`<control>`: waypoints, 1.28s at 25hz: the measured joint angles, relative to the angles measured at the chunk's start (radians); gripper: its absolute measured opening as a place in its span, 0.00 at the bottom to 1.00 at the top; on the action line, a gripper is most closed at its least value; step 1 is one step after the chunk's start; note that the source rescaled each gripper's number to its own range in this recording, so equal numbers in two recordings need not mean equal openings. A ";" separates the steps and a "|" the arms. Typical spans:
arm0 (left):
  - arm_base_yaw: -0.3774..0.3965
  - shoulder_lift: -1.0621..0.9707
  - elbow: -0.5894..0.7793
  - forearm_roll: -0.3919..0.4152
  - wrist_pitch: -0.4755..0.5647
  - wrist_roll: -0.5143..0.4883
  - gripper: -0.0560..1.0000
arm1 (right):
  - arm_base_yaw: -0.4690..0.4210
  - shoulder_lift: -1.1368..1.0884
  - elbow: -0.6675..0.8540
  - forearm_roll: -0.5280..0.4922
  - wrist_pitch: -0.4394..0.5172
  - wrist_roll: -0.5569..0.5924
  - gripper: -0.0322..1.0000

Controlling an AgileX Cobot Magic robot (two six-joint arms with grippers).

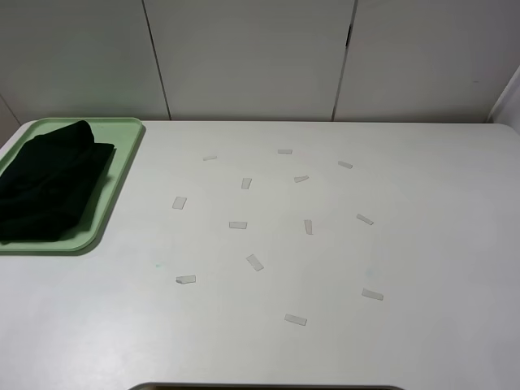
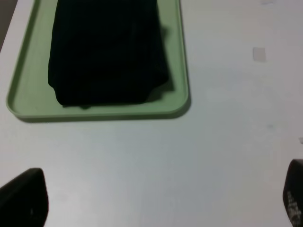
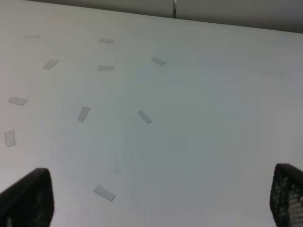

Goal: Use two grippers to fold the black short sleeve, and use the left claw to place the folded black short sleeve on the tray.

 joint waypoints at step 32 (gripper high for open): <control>0.000 -0.008 0.000 0.002 0.002 0.010 1.00 | 0.000 0.000 0.000 0.000 0.000 0.000 1.00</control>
